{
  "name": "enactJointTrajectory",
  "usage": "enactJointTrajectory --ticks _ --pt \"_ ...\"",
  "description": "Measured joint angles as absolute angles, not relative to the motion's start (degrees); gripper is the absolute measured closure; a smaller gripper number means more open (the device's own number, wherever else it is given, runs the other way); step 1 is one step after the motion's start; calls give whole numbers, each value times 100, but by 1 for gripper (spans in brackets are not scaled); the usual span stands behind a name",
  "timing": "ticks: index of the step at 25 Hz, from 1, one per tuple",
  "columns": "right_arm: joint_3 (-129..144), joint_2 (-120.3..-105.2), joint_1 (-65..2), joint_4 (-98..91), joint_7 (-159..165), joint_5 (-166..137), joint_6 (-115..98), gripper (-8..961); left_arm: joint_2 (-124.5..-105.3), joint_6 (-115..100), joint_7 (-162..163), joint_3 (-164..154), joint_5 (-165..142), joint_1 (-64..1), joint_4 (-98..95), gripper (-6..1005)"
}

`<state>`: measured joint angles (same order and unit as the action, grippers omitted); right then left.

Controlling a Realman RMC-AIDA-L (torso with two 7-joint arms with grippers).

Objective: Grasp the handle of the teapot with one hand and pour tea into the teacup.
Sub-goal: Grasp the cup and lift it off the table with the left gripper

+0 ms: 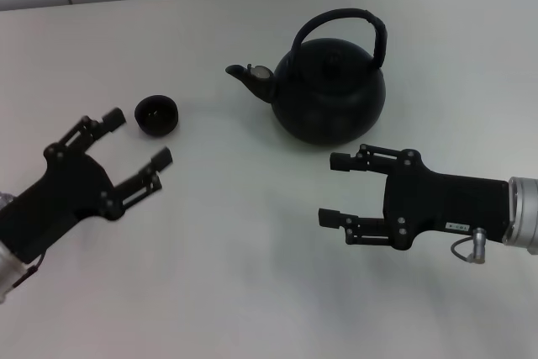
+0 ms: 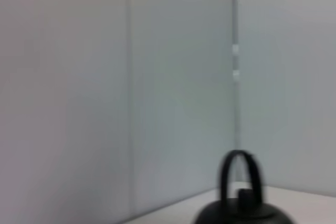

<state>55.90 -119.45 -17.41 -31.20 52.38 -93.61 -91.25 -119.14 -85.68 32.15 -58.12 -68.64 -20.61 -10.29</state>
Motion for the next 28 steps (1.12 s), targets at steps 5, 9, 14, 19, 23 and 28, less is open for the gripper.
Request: enactJointTrajectory --ticks 5,9,14,19,23,28 --pt "5589 -11945 -1737 -3121 5238 -9277 -9127 196 -11920 -8140 2556 -5810 -6158 -2459 -251 154" --pt "5589 -11943 -1734 -3125 5238 -9232 -9129 196 -11920 -7918 2402 -5809 -5998 -2690 2 154" --pt "5590 -11937 -1729 -3138 5238 -9208 -9132 196 -11919 -7488 2358 -5809 -6029 -2957 126 155" --pt "5590 -11935 -1725 -3150 5238 -9206 -9132 197 -11917 -7180 2348 -5809 -6008 -3086 116 155" --pt "5590 -11934 -1742 -3162 5238 -9177 -9130 197 -11917 -6774 2345 -5775 -6002 -3191 88 155" --pt "5590 -11925 -1782 -3172 5238 -9126 -9098 196 -11917 -6484 2337 -5617 -5998 -3257 79 156"
